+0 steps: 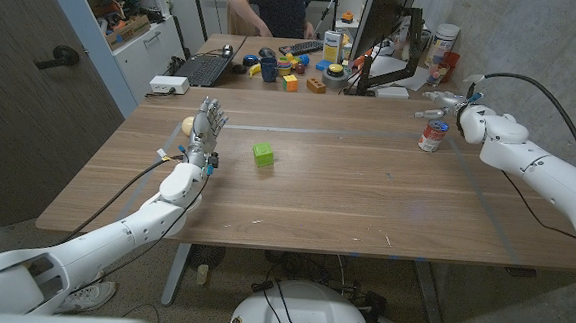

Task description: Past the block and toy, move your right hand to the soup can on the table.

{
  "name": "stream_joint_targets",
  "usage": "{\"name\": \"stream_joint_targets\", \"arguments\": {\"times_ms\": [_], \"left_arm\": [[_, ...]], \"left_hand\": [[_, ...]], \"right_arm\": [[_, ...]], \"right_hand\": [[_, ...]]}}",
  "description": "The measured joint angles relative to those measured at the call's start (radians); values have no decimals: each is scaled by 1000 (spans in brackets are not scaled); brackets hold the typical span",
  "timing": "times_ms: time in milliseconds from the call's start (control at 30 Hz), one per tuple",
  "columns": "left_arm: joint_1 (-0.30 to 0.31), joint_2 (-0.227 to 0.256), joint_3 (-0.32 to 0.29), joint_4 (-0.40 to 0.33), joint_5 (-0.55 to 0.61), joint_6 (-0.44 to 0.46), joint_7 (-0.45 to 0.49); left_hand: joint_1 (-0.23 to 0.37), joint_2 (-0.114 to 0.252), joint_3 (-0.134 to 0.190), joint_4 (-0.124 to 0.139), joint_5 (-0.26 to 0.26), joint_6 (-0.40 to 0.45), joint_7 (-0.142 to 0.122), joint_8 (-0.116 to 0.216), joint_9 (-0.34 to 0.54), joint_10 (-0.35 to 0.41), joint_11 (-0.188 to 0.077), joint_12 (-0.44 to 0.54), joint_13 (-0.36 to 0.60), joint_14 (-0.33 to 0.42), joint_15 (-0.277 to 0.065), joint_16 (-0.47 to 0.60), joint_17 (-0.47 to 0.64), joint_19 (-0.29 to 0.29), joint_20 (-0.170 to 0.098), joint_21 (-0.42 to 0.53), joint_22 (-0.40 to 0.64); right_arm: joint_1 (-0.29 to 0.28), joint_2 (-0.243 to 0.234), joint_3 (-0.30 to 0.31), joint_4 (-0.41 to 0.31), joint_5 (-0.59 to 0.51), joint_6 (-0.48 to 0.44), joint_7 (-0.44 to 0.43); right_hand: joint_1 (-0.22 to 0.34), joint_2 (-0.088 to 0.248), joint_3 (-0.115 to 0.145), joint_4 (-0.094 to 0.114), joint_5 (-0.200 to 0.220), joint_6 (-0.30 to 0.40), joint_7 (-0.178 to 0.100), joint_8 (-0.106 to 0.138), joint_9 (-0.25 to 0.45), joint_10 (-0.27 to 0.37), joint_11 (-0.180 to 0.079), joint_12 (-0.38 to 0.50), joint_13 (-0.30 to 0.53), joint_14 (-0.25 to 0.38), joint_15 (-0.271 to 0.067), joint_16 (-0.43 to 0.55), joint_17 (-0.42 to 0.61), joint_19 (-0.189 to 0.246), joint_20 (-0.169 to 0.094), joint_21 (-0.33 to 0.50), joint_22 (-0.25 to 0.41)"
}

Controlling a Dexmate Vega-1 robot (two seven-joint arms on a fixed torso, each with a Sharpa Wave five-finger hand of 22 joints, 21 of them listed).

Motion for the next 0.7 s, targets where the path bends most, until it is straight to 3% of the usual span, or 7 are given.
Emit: {"name": "stream_joint_targets", "arguments": {"times_ms": [333,700], "left_arm": [[-3,-2,1,7,-4,1,-3],[-3,-2,2,6,-4,5,-1]], "left_hand": [[0,0,0,0,0,0,0,0,0,0,0,0,0,0,0,0,0,0,0,0,0],[0,0,0,0,0,0,0,0,0,0,0,0,0,0,0,0,0,0,0,0,0]], "right_arm": [[27,13,-30,33,17,-14,46],[52,22,-60,75,43,-22,76]], "right_hand": [[9,9,-4,-4,0,0,0,6,0,0,0,8,0,0,0,6,-2,13,-1,8,0],[22,22,-8,-8,8,0,0,13,0,0,0,16,0,9,-9,16,-3,56,-2,21,0]]}}
